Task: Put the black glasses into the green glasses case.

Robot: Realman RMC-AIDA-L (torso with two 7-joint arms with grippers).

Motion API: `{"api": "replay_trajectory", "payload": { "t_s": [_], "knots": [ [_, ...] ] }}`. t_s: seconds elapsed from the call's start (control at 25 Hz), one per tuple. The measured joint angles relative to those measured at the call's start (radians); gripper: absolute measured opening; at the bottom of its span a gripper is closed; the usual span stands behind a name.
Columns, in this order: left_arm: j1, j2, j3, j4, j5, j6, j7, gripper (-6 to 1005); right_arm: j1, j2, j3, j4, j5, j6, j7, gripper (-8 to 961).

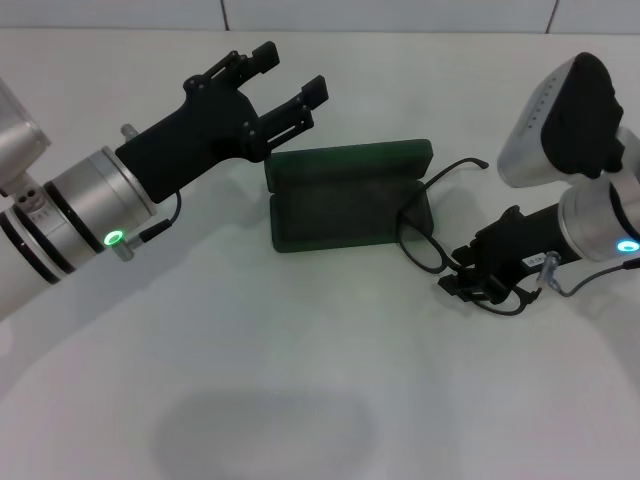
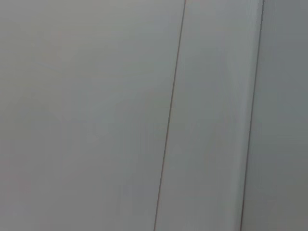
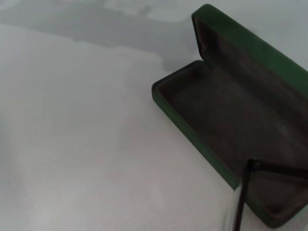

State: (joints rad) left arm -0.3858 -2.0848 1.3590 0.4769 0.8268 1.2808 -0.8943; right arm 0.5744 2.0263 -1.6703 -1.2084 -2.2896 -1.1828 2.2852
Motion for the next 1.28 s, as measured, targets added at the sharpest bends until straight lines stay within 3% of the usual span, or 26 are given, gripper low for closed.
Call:
{"api": "replay_trajectory", "payload": {
  "t_s": [0.24, 0.88, 1.0, 1.28],
  "knots": [
    [0.004, 0.0, 0.0, 0.0, 0.003, 0.001, 0.003, 785, 0.006, 0.0, -0.033, 0.0, 0.002, 0.022, 0.0, 405],
    [0.021, -0.002, -0.002, 0.001, -0.004, 0.008, -0.011, 785, -0.003, -0.004, -0.032, -0.033, 0.0, -0.008, 0.011, 181],
    [0.024, -0.001, -0.017, 0.002, -0.012, 0.008, -0.044, 785, -0.025, -0.007, -0.023, -0.075, -0.005, -0.026, 0.007, 118],
    [0.026, 0.009, -0.022, 0.024, 0.025, 0.045, -0.117, 784, -0.147, -0.007, 0.095, -0.233, 0.031, -0.088, -0.086, 118]
  ]
}}
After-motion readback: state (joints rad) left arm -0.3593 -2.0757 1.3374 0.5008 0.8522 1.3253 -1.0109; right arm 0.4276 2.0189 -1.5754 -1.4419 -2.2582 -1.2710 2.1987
